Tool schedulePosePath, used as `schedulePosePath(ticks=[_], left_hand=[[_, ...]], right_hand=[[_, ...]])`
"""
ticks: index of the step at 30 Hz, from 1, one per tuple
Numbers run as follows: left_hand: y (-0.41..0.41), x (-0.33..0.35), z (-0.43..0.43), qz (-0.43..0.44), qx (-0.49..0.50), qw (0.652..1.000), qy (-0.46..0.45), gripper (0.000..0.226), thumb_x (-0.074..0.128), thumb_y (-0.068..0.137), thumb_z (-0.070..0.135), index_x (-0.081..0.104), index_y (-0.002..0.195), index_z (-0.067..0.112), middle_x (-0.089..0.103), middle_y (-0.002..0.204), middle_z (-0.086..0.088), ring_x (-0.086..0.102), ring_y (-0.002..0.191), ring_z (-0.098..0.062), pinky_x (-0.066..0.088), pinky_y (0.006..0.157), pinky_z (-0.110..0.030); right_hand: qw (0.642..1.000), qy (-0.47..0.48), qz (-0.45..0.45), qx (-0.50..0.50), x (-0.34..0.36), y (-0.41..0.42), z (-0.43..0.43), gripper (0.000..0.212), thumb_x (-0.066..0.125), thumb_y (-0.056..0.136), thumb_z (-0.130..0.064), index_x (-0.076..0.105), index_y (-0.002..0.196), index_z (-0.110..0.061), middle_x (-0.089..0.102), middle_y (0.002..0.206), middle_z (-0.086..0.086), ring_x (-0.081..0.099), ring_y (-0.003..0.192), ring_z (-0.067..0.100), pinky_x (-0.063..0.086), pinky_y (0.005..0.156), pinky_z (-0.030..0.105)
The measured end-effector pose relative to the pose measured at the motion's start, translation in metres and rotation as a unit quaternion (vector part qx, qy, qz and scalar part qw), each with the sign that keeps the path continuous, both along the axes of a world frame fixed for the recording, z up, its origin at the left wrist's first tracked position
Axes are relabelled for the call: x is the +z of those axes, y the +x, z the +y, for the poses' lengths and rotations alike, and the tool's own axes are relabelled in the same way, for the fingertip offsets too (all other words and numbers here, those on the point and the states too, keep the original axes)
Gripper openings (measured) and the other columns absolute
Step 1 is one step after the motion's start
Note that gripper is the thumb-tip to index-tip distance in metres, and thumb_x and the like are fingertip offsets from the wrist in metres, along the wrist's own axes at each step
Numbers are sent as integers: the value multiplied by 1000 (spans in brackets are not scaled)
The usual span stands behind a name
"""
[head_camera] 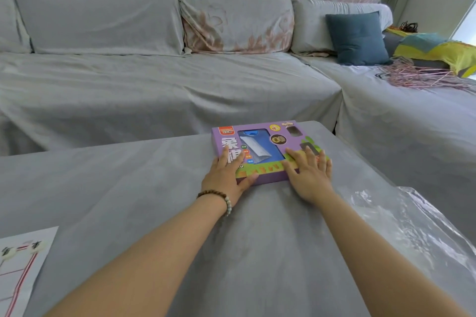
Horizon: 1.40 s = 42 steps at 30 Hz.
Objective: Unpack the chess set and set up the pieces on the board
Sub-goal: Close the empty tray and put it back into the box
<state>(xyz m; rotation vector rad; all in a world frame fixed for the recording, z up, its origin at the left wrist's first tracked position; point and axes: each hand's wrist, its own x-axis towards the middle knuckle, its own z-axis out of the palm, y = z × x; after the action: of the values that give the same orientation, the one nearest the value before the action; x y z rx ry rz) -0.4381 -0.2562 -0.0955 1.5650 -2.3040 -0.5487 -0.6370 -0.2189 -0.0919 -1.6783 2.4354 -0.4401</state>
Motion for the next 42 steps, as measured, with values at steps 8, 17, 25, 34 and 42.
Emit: schedulePosePath(ticks=[8,17,25,34,42], left_hand=[[-6,-2,2,109,-8,994,13,68,48,89,50,19,147,28,-4,157,0,5,144,-18,16,115,-33],[16,-11,123,269,-8,958,-100,55,49,91,36,33,141,23,12,148,16,13,137,-2,13,110,-19],[38,-3,216,341,56,938,16,46,55,91,20,43,135,20,35,146,5,28,132,-1,18,107,-15],[74,43,255,414,-2,899,140,36,43,96,27,41,132,30,41,138,10,37,130,-7,28,105,-20],[120,1,270,-119,-80,988,59,61,-5,92,49,7,148,28,-1,157,6,-1,144,-16,-1,116,-34]], right_hand=[[993,107,-56,15,23,-4,-1,56,26,94,-59,11,146,-44,-11,158,-2,-17,143,28,-11,114,43],[998,-32,-41,-47,45,-26,173,77,49,80,-66,19,145,-38,1,158,-4,-1,145,21,1,116,41],[995,-49,-73,-56,-14,-10,226,44,42,94,-48,45,136,-36,26,153,-5,17,143,14,14,117,34],[984,-68,-163,17,11,67,257,18,58,90,-31,73,89,-20,73,86,3,66,81,19,49,73,31],[909,-44,-383,157,29,145,303,19,64,86,-36,70,101,-26,58,124,-17,43,124,-6,32,109,25]])
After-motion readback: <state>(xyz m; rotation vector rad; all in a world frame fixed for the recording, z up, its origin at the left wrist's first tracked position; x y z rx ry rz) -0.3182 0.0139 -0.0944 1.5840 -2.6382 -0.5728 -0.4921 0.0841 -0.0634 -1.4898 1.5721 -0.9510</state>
